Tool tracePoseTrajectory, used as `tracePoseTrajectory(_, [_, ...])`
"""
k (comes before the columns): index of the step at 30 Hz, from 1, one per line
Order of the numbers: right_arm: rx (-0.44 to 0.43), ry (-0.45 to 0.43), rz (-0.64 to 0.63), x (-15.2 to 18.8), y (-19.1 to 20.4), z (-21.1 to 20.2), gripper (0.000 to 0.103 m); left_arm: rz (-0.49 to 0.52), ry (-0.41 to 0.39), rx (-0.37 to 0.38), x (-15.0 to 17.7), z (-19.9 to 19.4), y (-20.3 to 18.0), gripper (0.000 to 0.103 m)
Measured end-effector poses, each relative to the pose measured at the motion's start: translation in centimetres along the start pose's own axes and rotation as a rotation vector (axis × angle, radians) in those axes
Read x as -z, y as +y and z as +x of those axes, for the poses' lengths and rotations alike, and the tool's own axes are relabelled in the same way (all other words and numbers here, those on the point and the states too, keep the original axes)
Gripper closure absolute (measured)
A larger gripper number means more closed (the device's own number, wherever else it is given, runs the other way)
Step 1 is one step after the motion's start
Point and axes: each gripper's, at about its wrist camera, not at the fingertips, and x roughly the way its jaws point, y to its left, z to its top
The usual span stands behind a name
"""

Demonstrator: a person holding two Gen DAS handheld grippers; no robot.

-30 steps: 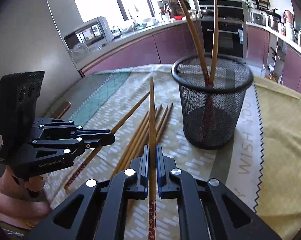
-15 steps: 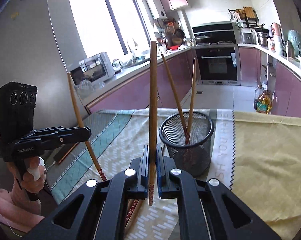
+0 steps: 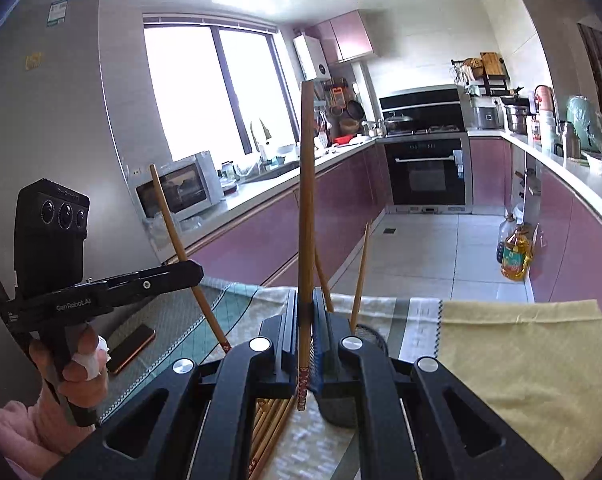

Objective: Organize utensils
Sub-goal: 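Drop the chopsticks into the mesh cup and open both grippers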

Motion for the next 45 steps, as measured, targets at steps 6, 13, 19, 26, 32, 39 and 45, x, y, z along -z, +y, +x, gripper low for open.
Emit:
tracePoseTrajectory(6, [0.035, -0.019, -0.012, -1.5, -0.9, 0.9, 0.097, 0.029, -0.033, -0.035, -2.1, 1.5, -0.9, 0.095])
tracePoseTrajectory(13, [0.038, 0.084, 0.012, -0.6, -2.2, 4.1, 0.097, 0.057, 0.043, -0.088, -1.3, 5.3, -1.0, 0.095])
tracePoseTrajectory(19, [0.032, 0.211, 0.011, 0.8, -2.3, 6.3, 0.097, 0.081, 0.194, -0.091, 1.1, 8.9, 0.0, 0.095])
tracePoseTrajectory(26, [0.052, 0.313, 0.038, 1.8, -3.2, 8.9, 0.096, 0.037, 0.264, -0.081, 2.2, 11.6, 2.0, 0.095])
tracePoseTrajectory(32, [0.068, 0.314, 0.063, 2.0, -3.9, 9.9, 0.095, 0.028, 0.276, -0.096, 2.6, 12.6, 2.5, 0.095])
tracePoseTrajectory(39, [0.071, 0.253, 0.072, 1.7, -3.8, 8.7, 0.089, 0.012, 0.256, -0.124, 3.2, 12.0, 2.8, 0.078])
tracePoseTrajectory(45, [0.06, 0.197, 0.051, 2.0, -2.7, 6.7, 0.078, 0.036, 0.165, -0.15, 3.7, 8.5, 2.0, 0.07])
